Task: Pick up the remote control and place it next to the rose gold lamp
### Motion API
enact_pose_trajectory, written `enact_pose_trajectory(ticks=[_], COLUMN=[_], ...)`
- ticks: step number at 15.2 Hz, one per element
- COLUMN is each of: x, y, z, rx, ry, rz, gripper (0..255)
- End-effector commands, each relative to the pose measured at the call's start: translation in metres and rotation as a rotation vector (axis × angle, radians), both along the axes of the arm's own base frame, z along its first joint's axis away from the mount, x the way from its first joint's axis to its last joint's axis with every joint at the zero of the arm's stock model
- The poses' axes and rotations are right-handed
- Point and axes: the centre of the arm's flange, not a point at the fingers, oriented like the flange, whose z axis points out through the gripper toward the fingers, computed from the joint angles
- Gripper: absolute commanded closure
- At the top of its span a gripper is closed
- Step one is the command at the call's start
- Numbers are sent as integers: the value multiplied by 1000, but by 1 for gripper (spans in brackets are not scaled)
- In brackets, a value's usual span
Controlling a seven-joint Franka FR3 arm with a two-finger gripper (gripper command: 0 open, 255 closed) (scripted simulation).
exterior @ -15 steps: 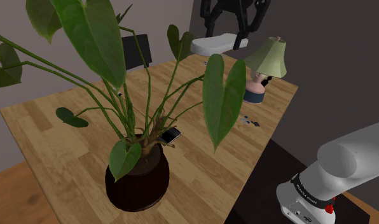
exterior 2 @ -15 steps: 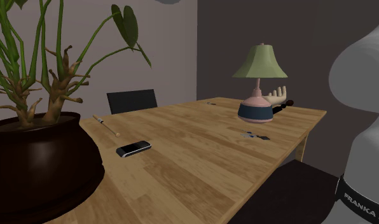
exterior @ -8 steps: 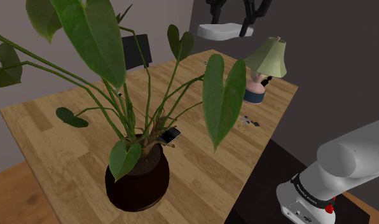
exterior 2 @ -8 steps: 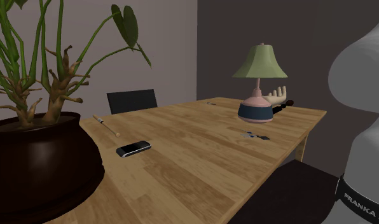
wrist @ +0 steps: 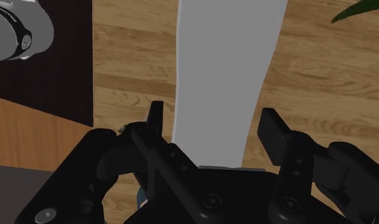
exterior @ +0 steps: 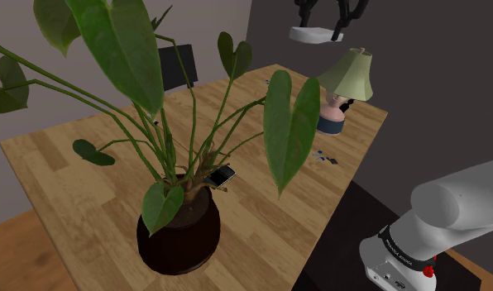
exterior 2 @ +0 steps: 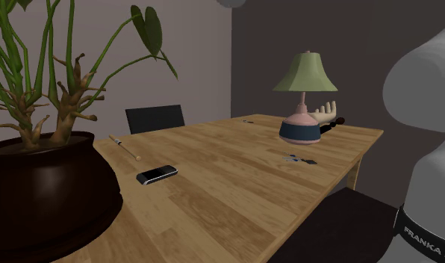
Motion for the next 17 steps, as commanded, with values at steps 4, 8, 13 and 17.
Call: enact_pose_trajectory(ticks=[4, 8, 13, 17], x=[17, 30, 47, 56], y=[-64, -115, -179, -214], z=[1, 1, 2, -3], rx=[1, 1, 1, 0], ry=[-1, -1, -1, -1], rz=[2, 2, 2, 2], gripper=[255, 255, 255, 255])
